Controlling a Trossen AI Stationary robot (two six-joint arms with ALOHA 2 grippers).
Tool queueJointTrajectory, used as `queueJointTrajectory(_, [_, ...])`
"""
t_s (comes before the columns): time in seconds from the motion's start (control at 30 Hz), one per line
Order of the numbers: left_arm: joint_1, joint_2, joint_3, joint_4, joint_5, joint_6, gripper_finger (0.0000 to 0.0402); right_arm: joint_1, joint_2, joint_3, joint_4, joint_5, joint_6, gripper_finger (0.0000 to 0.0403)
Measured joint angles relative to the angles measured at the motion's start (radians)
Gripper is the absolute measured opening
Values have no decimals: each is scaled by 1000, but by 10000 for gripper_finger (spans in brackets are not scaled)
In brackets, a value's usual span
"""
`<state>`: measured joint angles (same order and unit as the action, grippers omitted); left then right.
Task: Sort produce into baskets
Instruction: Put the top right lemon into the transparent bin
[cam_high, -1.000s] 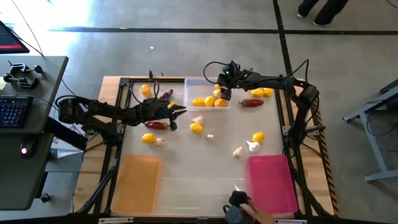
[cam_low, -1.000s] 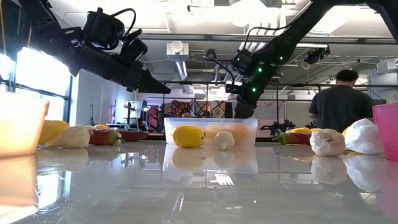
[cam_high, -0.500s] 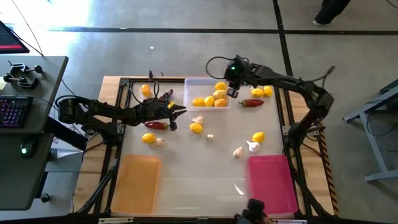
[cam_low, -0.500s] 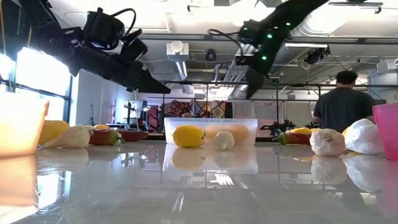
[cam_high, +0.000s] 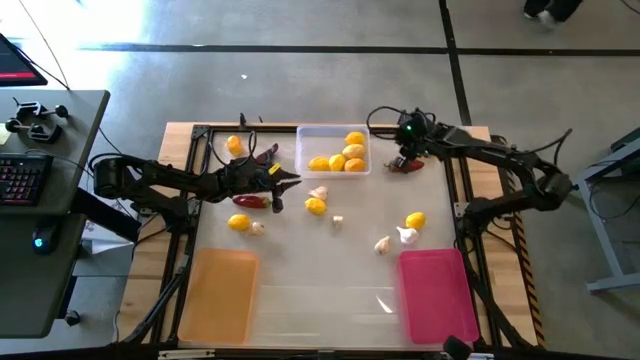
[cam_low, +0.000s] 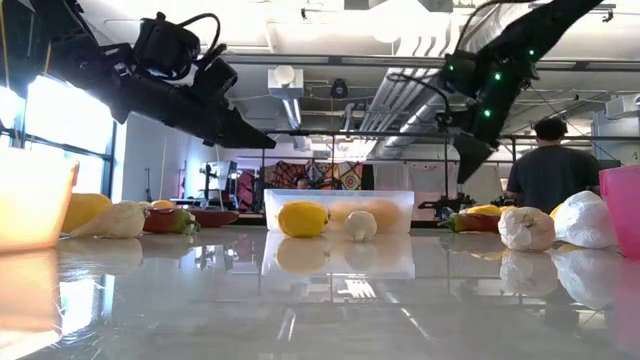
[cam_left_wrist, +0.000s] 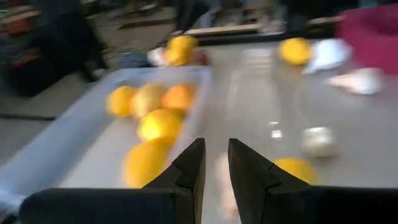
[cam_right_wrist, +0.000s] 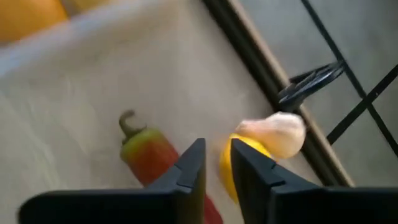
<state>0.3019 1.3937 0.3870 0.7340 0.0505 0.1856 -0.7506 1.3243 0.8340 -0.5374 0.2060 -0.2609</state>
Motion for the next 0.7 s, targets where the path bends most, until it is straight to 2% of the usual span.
queueJointTrajectory(0.07, [-1,0,0,18,81,1,55,-6,4,-12,-2,0,-9,96])
queueJointTrajectory(0.17, [-1,0,0,45,140,6,49,-10,17,-13,-21,-3,-33,140])
queueJointTrajectory(0.4, [12,0,-38,112,152,-9,22,-77,17,-10,-70,-37,-156,240])
queueJointTrajectory(0.5, [12,0,-89,196,153,-10,12,-125,17,-10,-88,-63,-159,255])
queueJointTrajectory(0.7, [21,0,-139,257,152,-27,1,-187,18,-10,-44,-62,-190,251])
